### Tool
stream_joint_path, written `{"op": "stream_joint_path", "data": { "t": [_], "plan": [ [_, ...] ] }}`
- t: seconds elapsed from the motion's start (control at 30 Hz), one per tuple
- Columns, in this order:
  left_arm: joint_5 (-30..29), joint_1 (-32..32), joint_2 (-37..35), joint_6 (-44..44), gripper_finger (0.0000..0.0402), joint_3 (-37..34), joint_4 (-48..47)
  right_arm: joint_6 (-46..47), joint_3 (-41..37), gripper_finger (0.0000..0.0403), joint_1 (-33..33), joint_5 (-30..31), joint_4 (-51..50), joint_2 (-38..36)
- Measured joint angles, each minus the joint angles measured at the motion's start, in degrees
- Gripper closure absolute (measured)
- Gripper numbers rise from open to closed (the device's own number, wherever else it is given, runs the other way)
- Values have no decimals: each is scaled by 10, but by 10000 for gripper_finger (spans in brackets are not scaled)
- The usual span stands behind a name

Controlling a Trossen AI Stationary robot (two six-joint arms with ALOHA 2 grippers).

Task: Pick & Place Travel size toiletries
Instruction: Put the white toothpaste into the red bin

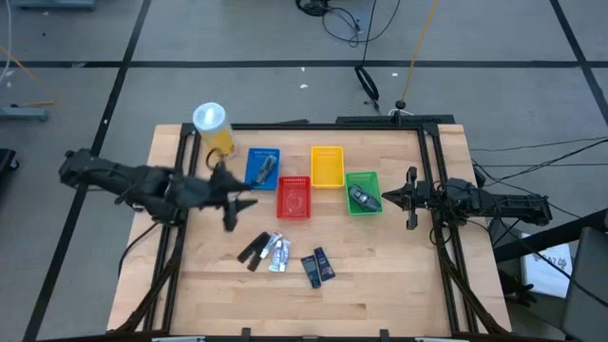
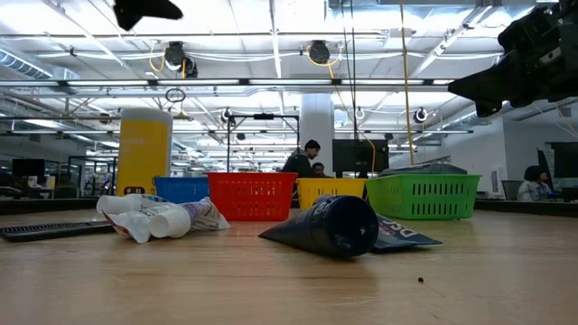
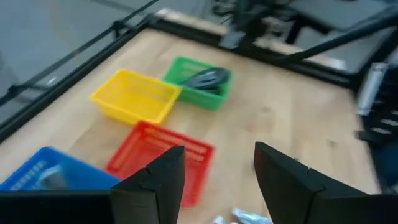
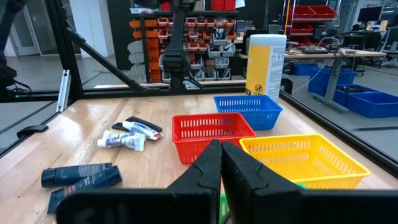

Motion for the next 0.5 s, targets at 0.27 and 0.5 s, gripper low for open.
{"op": "stream_joint_path", "data": {
  "t": [0.27,0.5],
  "plan": [
    [-133,-174,-55,-23,215,-126,108,0,0,399,0,0,0,0],
    [-165,-253,-54,-45,215,-208,212,0,0,399,0,0,0,0]
  ]
}}
